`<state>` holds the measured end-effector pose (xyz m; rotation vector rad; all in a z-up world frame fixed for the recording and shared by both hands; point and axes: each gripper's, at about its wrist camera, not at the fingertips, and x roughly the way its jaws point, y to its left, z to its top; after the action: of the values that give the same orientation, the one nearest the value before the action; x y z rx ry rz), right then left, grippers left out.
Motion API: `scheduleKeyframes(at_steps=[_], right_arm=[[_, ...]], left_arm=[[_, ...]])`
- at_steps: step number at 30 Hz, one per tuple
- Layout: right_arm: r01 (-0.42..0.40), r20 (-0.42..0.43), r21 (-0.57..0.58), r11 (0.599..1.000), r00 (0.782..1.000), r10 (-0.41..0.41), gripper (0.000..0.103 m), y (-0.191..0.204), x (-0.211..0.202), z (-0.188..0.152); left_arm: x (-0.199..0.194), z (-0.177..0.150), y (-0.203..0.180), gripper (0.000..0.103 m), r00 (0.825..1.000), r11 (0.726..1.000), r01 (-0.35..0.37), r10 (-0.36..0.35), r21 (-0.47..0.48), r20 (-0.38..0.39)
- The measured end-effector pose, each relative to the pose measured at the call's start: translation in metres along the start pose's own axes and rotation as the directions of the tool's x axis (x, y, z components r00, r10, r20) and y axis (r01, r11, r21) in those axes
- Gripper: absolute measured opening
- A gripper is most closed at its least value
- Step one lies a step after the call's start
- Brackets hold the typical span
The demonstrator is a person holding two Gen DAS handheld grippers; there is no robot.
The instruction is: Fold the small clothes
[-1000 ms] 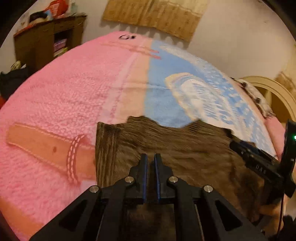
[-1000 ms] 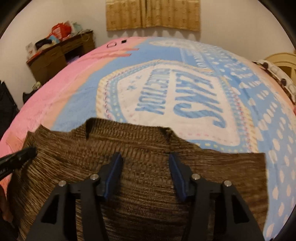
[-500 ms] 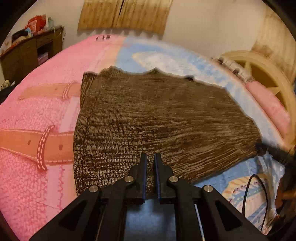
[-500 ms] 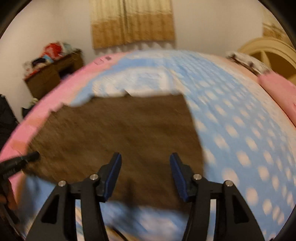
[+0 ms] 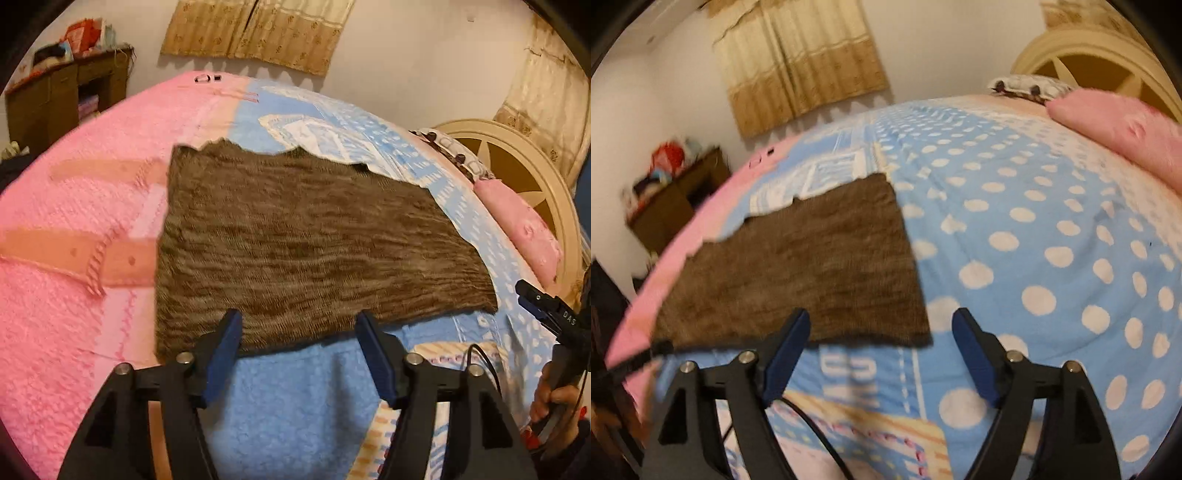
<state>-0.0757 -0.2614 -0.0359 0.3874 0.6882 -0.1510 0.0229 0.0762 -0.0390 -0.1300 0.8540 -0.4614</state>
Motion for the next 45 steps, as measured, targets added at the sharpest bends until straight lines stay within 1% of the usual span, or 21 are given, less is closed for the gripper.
scheduleKeyframes(at_steps=[2, 4, 6, 7, 9, 11, 15, 19, 22, 24, 26, 28, 30, 34, 39, 42, 45], right_arm=[[-0.001, -0.003, 0.005, 1.0, 1.0, 0.001, 0.081, 0.002, 0.002, 0.0], [0.011, -0.009, -0.011, 1.0, 1.0, -0.011, 0.081, 0.006, 0.005, -0.005], [0.03, 0.0, -0.036, 0.999, 1.0, -0.03, 0.081, 0.011, 0.004, -0.012], [0.037, 0.007, -0.047, 0.998, 0.999, -0.037, 0.076, 0.012, 0.001, -0.016], [0.042, 0.008, -0.068, 0.997, 0.999, -0.041, 0.069, 0.014, 0.001, -0.018], [0.039, 0.001, -0.063, 0.997, 0.999, -0.039, 0.069, 0.013, 0.002, -0.017], [0.039, 0.001, -0.032, 0.999, 0.999, -0.039, 0.072, 0.009, 0.002, -0.013], [0.043, -0.021, -0.009, 0.999, 0.999, -0.043, 0.073, 0.006, 0.006, -0.015], [0.04, -0.029, -0.002, 0.999, 0.999, -0.04, 0.073, 0.006, 0.007, -0.017], [0.037, -0.031, -0.003, 0.999, 0.999, -0.038, 0.074, 0.006, 0.007, -0.017], [0.033, -0.027, 0.003, 0.999, 0.999, -0.033, 0.075, 0.004, 0.006, -0.017], [0.027, -0.018, 0.022, 0.999, 0.999, -0.027, 0.08, 0.0, 0.005, -0.015], [0.018, -0.011, 0.05, 0.999, 1.0, -0.018, 0.084, -0.005, 0.006, -0.009], [0.011, -0.002, 0.09, 0.996, 1.0, -0.011, 0.084, -0.014, 0.014, 0.009], [-0.015, -0.023, 0.16, 0.987, 1.0, 0.019, 0.086, -0.024, 0.043, 0.035], [0.0, -0.054, 0.165, 0.986, 0.999, 0.009, 0.086, -0.023, 0.069, 0.046], [0.014, -0.09, 0.173, 0.985, 0.996, 0.002, 0.086, -0.021, 0.093, 0.048]], left_arm=[[-0.003, 0.005, -0.004, 0.065, 0.998, 0.998, -0.057, 0.057, 0.035, 0.011], [-0.004, 0.008, -0.004, 0.065, 0.991, 0.99, -0.13, 0.129, 0.054, 0.025], [-0.002, 0.009, -0.001, 0.065, 0.983, 0.982, -0.181, 0.179, 0.059, 0.028], [-0.001, 0.009, 0.001, 0.065, 0.981, 0.98, -0.192, 0.191, 0.056, 0.023], [0.002, 0.008, 0.006, 0.065, 0.979, 0.978, -0.203, 0.203, 0.041, 0.009], [0.004, 0.008, 0.009, 0.065, 0.977, 0.977, -0.212, 0.212, 0.035, 0.002], [0.004, 0.007, 0.008, 0.065, 0.972, 0.971, -0.234, 0.234, 0.056, 0.002], [0.004, 0.005, 0.011, 0.065, 0.97, 0.968, -0.242, 0.243, 0.061, 0.002], [0.007, 0.002, 0.02, 0.065, 0.969, 0.969, -0.244, 0.245, 0.034, -0.019], [0.007, 0.001, 0.026, 0.065, 0.974, 0.974, -0.227, 0.227, 0.007, -0.029], [0.003, 0.003, 0.03, 0.065, 0.979, 0.979, -0.203, 0.202, -0.028, -0.015], [-0.001, 0.007, 0.03, 0.065, 0.982, 0.982, -0.187, 0.187, -0.036, 0.008], [-0.003, 0.011, 0.027, 0.065, 0.981, 0.982, -0.19, 0.19, -0.022, 0.033], [0.005, 0.019, 0.024, 0.065, 0.978, 0.979, -0.204, 0.204, 0.0, 0.043], [0.014, 0.032, 0.024, 0.065, 0.983, 0.985, -0.173, 0.174, -0.027, 0.05], [0.02, 0.041, 0.023, 0.065, 0.982, 0.983, -0.181, 0.182, -0.022, 0.056], [0.028, 0.051, 0.027, 0.065, 0.983, 0.984, -0.174, 0.176, -0.047, 0.059]])
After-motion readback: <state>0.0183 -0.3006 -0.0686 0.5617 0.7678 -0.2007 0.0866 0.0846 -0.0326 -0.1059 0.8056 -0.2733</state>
